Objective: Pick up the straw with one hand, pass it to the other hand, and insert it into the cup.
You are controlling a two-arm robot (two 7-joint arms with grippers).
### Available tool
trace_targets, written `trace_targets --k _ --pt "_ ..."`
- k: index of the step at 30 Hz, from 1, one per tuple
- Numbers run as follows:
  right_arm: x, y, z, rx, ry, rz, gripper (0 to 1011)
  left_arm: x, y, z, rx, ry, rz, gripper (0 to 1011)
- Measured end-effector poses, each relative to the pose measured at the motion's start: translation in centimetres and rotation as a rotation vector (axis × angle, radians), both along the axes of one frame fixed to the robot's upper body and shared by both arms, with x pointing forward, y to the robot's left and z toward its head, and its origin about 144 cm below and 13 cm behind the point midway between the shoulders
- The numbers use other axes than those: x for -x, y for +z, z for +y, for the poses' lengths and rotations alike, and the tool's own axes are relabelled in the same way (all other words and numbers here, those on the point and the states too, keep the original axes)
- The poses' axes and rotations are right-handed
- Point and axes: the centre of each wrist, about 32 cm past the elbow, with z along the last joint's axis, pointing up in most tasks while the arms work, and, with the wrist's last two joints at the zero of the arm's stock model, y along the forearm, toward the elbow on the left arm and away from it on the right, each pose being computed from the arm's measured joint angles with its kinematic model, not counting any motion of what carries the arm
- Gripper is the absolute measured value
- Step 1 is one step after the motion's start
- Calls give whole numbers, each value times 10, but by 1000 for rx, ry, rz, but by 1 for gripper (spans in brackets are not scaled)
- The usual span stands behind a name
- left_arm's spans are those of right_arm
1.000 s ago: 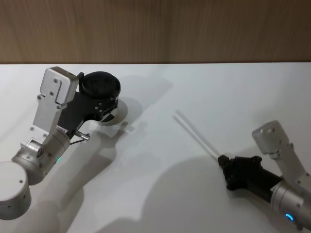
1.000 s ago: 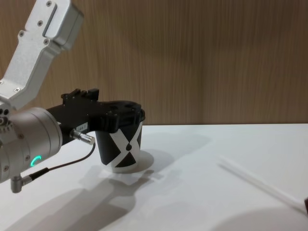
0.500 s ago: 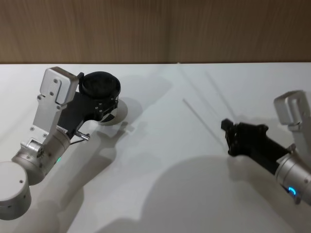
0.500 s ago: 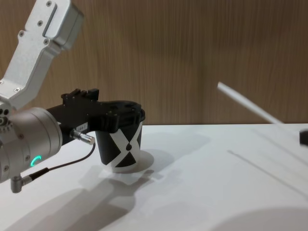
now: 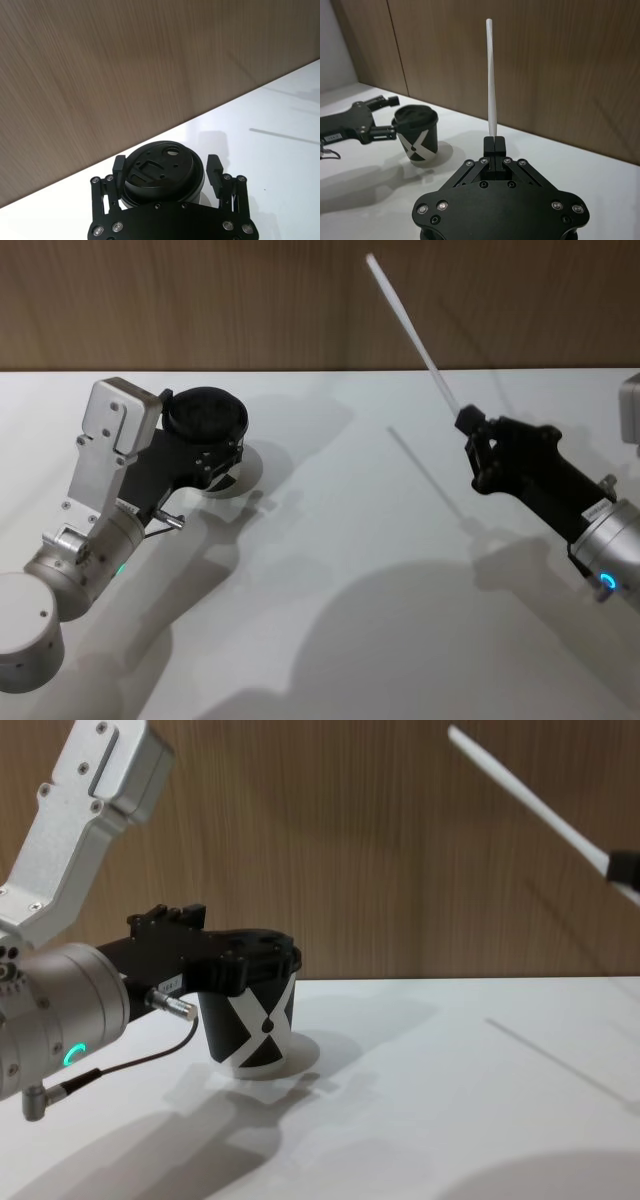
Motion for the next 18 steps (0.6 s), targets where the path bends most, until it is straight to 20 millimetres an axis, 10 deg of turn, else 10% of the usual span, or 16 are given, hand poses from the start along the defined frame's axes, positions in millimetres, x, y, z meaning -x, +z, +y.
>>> trace_targets --k 18 --pt "-38 -3 1 -97 248 -146 3 0 0 0 0 0 0 1003"
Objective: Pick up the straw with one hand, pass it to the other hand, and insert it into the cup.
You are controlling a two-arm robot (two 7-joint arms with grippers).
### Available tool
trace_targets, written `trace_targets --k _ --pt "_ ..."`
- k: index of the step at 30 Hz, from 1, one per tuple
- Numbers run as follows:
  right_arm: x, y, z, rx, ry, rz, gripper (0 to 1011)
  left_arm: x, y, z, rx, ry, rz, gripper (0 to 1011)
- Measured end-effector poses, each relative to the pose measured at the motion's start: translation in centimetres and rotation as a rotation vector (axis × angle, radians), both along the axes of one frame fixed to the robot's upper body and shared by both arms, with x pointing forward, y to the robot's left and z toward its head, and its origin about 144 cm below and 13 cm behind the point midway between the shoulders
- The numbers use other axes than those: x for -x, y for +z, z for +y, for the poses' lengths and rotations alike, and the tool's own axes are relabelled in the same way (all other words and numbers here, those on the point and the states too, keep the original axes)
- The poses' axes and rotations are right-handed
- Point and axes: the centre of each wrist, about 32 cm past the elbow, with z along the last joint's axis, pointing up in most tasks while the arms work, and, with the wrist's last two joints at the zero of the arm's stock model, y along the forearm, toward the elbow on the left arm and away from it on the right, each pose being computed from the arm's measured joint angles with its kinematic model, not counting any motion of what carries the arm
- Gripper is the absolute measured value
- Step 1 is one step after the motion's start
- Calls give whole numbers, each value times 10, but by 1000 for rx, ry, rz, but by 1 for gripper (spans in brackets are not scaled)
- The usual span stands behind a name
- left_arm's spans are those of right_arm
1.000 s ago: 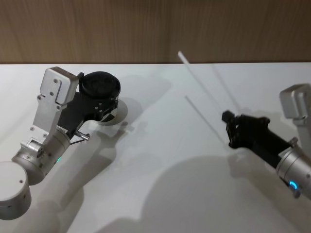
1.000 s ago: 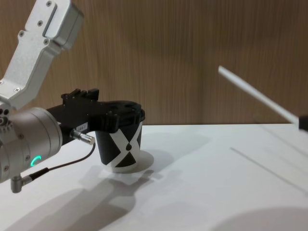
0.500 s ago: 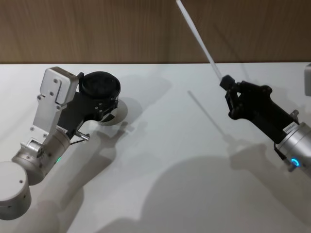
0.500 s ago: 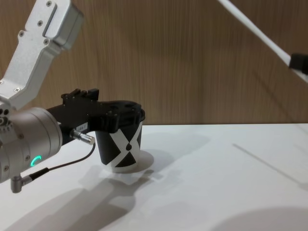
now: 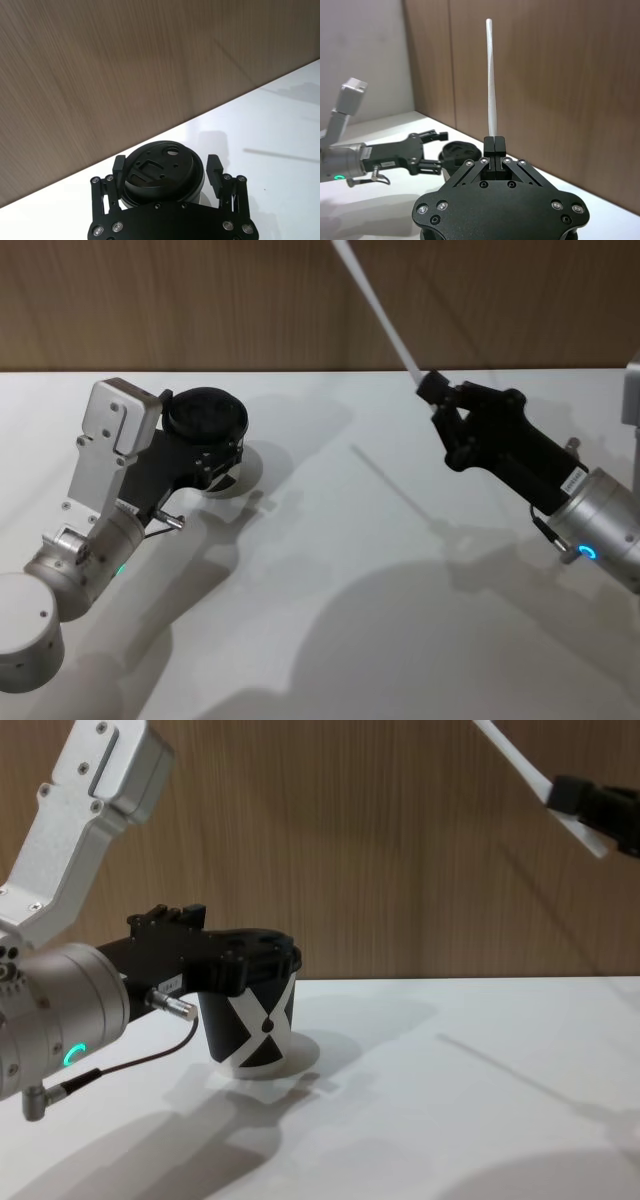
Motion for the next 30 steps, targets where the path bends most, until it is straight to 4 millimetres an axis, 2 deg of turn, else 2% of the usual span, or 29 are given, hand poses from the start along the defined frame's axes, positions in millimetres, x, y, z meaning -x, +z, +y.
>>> trace_targets --k 13,30 --pt "-44 4 10 -7 163 -105 3 0 0 0 0 0 0 1003" --pt "-74 15 37 -46 143 -105 3 0 0 0 0 0 0 1003"
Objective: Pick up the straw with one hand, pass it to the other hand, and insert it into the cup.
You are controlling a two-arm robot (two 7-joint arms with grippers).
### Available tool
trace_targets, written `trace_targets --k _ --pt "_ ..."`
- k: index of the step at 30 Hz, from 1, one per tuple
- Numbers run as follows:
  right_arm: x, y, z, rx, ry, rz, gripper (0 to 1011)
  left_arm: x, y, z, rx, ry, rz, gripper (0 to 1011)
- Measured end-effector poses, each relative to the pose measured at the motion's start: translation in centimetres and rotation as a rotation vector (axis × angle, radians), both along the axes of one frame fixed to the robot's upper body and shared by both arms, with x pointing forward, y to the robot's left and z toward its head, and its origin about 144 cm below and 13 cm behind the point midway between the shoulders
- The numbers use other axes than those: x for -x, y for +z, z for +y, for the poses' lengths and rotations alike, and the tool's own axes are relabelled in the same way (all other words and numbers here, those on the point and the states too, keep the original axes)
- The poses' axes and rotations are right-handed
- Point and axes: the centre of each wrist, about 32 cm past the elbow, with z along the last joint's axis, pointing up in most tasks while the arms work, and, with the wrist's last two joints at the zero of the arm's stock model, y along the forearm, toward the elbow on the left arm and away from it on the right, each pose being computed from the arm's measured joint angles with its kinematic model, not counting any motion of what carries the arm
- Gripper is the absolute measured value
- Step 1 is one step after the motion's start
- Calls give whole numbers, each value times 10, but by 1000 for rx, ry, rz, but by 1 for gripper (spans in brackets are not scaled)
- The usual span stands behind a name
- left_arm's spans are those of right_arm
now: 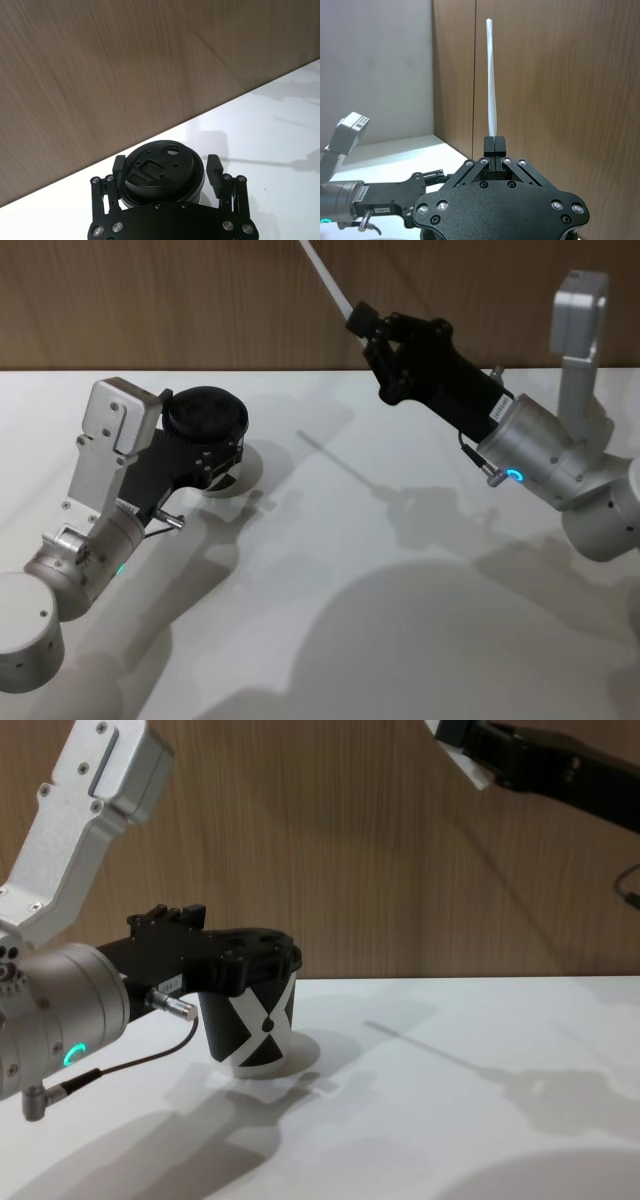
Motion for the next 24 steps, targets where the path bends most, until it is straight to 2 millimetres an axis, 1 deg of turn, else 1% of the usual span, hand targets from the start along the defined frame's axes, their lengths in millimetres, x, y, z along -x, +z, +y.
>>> trace_targets --k 6,11,16,19,24 --pt "-5 2 7 -4 -17 15 4 0 1 0 0 -4 -3 1003" --pt "-8 2 11 -5 -25 22 4 0 6 0 1 -26 -22 1002" --pt "-10 3 14 -6 -32 28 4 -1 18 1 27 -79 -70 1003" --pt "-11 3 15 -6 -34 30 4 -2 21 2 37 -94 -85 1003" --pt "-12 3 16 -7 -37 32 3 -6 33 2 97 -163 -145 1003"
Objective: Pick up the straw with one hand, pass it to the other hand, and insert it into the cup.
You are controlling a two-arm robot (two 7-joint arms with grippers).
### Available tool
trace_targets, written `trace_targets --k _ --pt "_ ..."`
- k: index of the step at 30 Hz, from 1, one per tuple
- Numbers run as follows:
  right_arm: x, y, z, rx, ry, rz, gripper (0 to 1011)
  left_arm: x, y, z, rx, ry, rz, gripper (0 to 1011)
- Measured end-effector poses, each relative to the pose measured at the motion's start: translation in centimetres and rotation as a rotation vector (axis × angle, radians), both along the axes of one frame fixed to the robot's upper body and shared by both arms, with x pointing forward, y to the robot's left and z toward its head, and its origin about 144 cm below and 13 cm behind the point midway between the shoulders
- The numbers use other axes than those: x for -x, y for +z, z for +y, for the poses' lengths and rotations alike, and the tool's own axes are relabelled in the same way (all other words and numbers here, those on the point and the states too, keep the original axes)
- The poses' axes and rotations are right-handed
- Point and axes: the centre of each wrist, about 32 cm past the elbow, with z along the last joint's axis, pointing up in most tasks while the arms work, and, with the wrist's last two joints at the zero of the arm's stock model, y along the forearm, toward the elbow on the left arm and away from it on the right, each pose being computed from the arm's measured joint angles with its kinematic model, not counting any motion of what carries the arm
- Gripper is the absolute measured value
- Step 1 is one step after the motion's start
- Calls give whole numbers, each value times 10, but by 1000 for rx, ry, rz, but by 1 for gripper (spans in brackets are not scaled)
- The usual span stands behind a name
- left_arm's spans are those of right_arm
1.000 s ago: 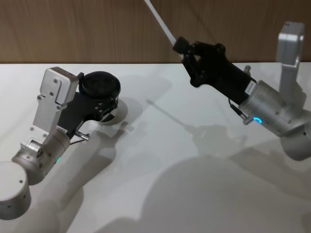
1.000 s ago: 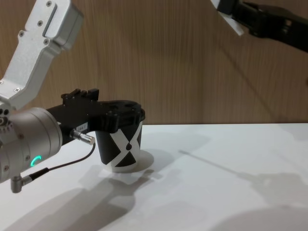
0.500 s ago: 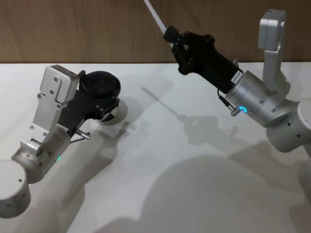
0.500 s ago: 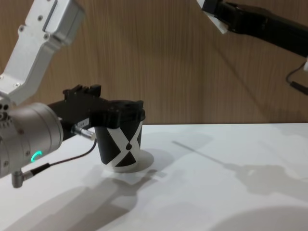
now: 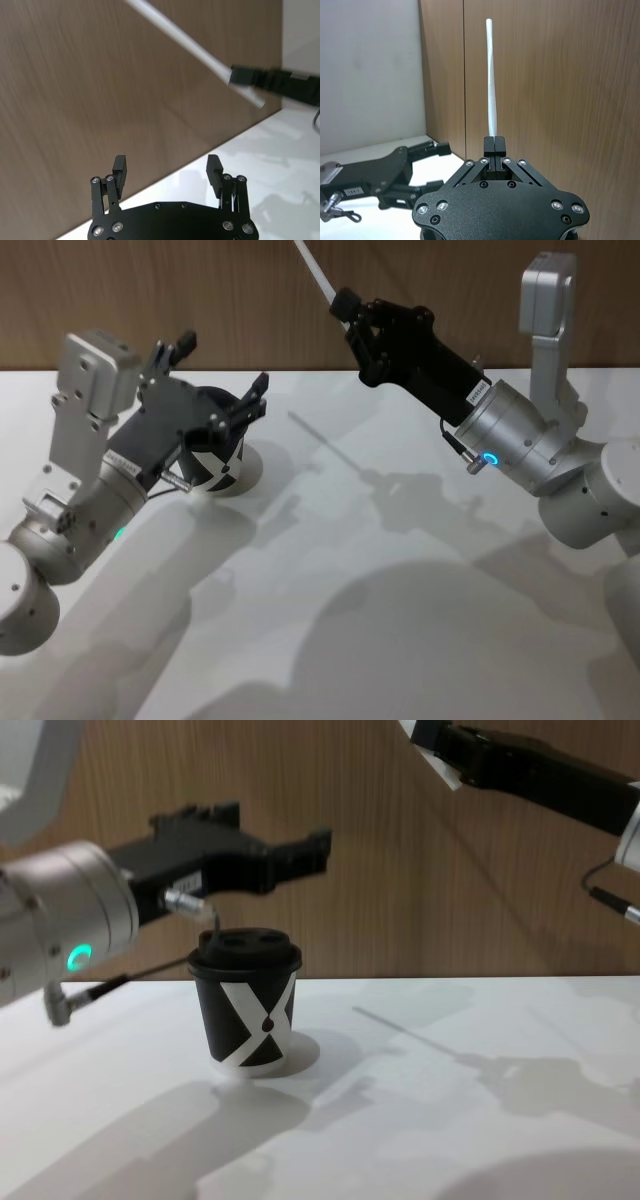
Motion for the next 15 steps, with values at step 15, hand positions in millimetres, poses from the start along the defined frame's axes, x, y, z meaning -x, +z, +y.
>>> trace_targets --k 15 --pt "-1 0 2 -1 -5 4 4 -18 17 -4 205 -163 -114 1003"
